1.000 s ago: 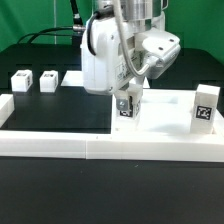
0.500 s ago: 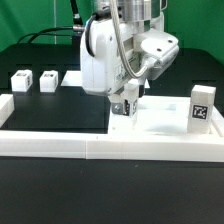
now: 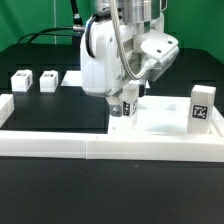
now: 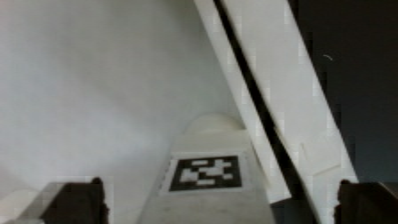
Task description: Assemble square table
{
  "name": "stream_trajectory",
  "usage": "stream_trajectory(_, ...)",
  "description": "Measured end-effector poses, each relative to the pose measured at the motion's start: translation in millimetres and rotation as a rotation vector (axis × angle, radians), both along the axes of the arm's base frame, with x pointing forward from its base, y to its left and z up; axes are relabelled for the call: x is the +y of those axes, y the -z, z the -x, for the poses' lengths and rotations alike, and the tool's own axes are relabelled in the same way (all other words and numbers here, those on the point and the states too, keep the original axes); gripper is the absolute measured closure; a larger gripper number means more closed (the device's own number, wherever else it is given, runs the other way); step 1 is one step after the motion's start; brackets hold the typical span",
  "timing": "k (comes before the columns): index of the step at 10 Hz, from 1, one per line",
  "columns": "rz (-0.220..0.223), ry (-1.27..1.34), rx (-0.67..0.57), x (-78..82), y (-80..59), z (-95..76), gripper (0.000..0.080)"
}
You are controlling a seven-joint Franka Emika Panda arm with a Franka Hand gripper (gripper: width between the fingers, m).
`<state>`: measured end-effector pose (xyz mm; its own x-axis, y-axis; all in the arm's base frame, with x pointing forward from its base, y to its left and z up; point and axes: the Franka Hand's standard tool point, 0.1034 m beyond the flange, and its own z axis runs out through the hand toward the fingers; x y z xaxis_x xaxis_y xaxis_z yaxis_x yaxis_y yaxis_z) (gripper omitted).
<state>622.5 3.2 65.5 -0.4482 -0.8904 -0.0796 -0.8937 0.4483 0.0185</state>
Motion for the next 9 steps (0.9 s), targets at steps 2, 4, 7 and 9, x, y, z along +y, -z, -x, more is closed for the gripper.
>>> stream_trajectory(2,0.000,0.000,0.001,0.0,0.3,0.1,0.0150)
stream_trajectory(4,0.000,0.000,0.001,0.0,0.6,0.2,0.0150)
stream_trajectory(7,-0.005,-0.082,-0.032,1.6,-8.8,-0.6,0.0150)
stream_trajectory(9,-0.024,-0.253,-0.069,2.4,-31.5,7.4,0.0150)
